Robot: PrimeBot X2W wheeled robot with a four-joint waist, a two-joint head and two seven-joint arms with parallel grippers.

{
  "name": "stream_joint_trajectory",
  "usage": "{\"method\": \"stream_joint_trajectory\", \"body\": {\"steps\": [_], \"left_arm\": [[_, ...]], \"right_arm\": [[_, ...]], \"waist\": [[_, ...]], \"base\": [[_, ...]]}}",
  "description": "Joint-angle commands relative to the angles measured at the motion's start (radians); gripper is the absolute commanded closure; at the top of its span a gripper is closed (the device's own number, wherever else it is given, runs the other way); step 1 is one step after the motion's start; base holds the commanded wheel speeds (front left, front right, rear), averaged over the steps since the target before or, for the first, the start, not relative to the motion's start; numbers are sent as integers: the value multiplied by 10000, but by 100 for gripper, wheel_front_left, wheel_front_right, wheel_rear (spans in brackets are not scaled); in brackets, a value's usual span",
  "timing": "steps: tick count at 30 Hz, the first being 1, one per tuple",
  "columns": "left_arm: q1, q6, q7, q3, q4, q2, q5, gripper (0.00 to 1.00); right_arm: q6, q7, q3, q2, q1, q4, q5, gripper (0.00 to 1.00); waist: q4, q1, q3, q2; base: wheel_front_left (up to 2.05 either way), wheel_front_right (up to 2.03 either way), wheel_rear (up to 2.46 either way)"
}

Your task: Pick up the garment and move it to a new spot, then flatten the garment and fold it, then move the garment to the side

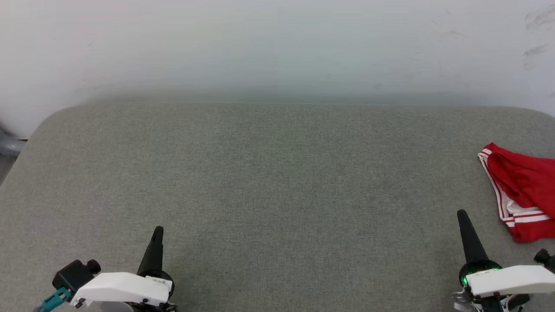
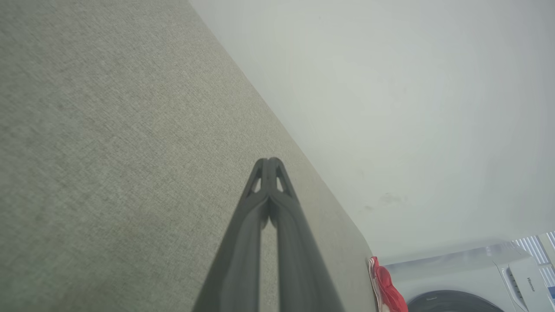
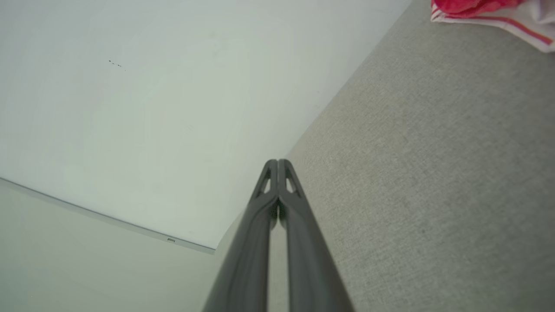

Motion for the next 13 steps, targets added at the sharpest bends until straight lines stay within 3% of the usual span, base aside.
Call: {"method": "stream_joint_trajectory", "body": {"steps": [1,13], "left_arm": [[-223,-75,55,75,-19,-12,-278,100],[-428,-288,371,270,153,-83,-1570,100]], "right_arm": [[-1,47,-24,-81,-262,-42,282,100],[-2,331,-79,-74,-451,149,1495,100]], "waist": [[-3,-1,-2,0],[-32,-1,-23,0]], "base": [[0,0,0],[0,0,0]]}}
